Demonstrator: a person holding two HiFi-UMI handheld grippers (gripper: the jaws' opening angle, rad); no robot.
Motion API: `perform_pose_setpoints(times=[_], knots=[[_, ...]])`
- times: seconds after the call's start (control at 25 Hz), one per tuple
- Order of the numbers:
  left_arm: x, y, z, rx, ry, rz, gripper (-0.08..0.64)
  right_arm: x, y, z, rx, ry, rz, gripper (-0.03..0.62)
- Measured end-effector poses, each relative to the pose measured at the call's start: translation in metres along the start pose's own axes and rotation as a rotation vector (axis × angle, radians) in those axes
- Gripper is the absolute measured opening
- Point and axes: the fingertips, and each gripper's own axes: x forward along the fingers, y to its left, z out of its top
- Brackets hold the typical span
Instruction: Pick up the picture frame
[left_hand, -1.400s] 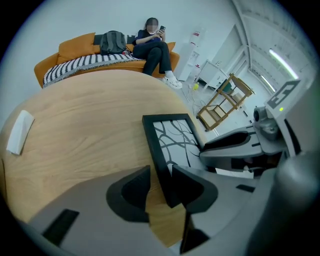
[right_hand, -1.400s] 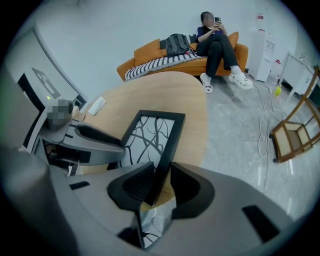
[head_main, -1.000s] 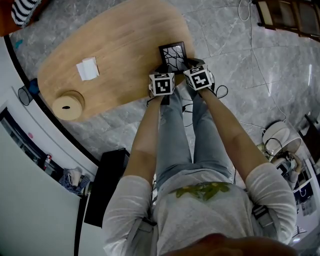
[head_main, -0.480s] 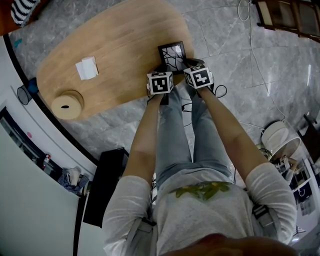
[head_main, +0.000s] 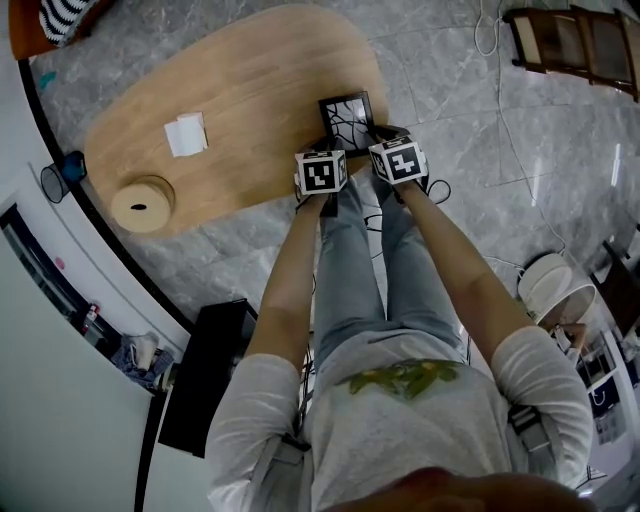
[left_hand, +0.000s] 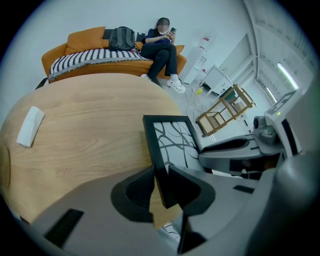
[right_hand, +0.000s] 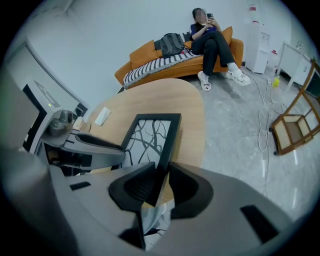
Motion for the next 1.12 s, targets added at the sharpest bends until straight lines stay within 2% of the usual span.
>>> perform_pose_setpoints(times=[0.44, 0.76, 1.0, 1.12], knots=[[-0.048, -0.013, 0.01, -0.057, -0.049, -0.023, 0.097, -0.042, 0.021, 0.017, -0.046, 0.008, 0.024, 0.097], [-0.089, -0.019, 0.015, -0.105, -0.078, -0.03, 0.097, -0.078, 0.043, 0.033, -0.068, -0.027, 0.048, 0.095], [-0.123, -0.03, 0.023, -0.104, -0.113, -0.043, 0.098, -0.109, 0.056, 0.045, -0.079, -0.057, 0.068, 0.094], [-0.14, -0.035, 0.023, -0.134, -0.133, -0.057, 0.098, -0.127, 0.065, 0.049, -0.095, -0.081, 0.072, 0.094]])
